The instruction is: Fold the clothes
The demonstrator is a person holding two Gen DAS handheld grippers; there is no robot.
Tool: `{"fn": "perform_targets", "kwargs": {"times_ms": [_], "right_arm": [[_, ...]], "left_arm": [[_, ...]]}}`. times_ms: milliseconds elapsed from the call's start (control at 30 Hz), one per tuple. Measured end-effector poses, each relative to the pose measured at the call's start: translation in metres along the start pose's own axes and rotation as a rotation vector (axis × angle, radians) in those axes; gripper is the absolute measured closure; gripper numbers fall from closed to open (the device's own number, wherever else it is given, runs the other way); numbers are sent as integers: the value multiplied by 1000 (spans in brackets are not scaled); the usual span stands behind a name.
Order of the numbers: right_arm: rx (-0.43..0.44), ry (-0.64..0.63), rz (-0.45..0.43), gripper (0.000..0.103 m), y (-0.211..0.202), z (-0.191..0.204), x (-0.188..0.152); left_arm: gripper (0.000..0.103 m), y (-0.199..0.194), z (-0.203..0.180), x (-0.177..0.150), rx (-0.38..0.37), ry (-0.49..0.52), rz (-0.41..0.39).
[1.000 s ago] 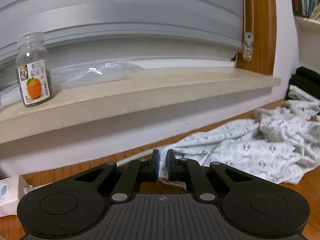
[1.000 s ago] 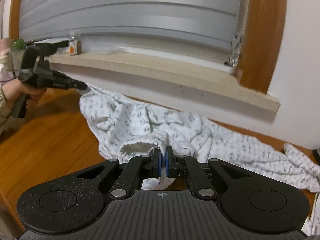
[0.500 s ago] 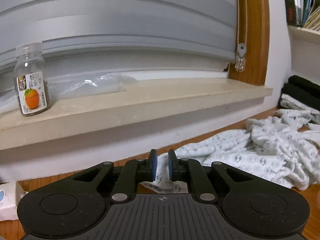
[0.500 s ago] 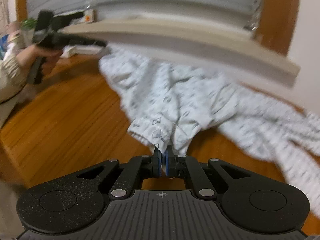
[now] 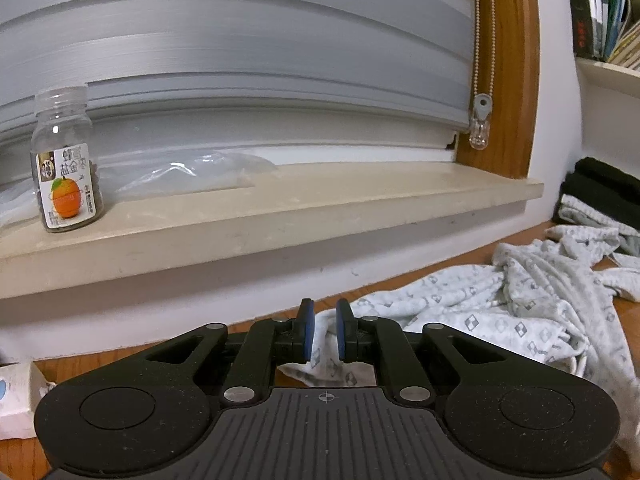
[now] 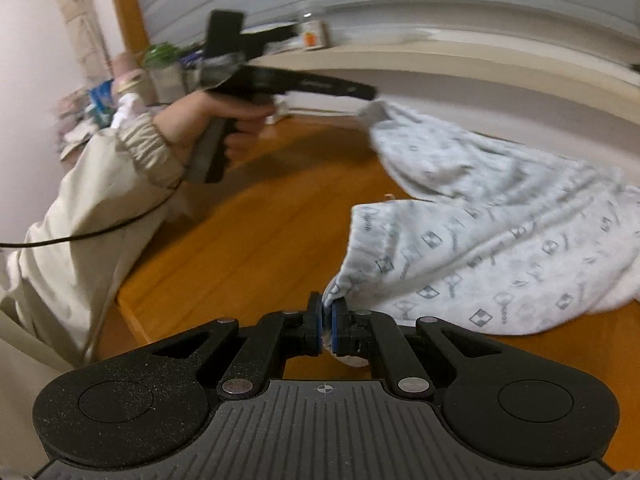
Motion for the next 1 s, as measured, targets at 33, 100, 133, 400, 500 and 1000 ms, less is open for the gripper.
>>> {"fn": "perform_targets", "kwargs": {"times_ms": [33,100,133,400,500,1000], "right_arm": [[9,-8,5,98,4,4,2],[26,-15,17,98,12,11,3],[30,-19,22,98,15,14,4],[124,-33,19,98,38,47,14],[175,-45,11,98,47,64,23],[128,-90,-19,62,53,69,33]], "left_arm": [[92,0,0,0,-1,0,1],[92,0,-1,0,-3,2,4],[92,0,-2,0,-4,4,6],[77,-4,-1,1,-2,3,-14],[77,-5,3,2,1,-10,-20],[62,-4,-3,-1,2,15,-7]]}}
Point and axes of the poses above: each gripper's, at about its wrist camera, not at the fingertips, and y roughly the way its jaws point, z to its left, x to its top, the point moved 6 cm from there along y, roughly the way its jaws point, and after that the axes turned 6 degrees about z, right-handed, at the moved point
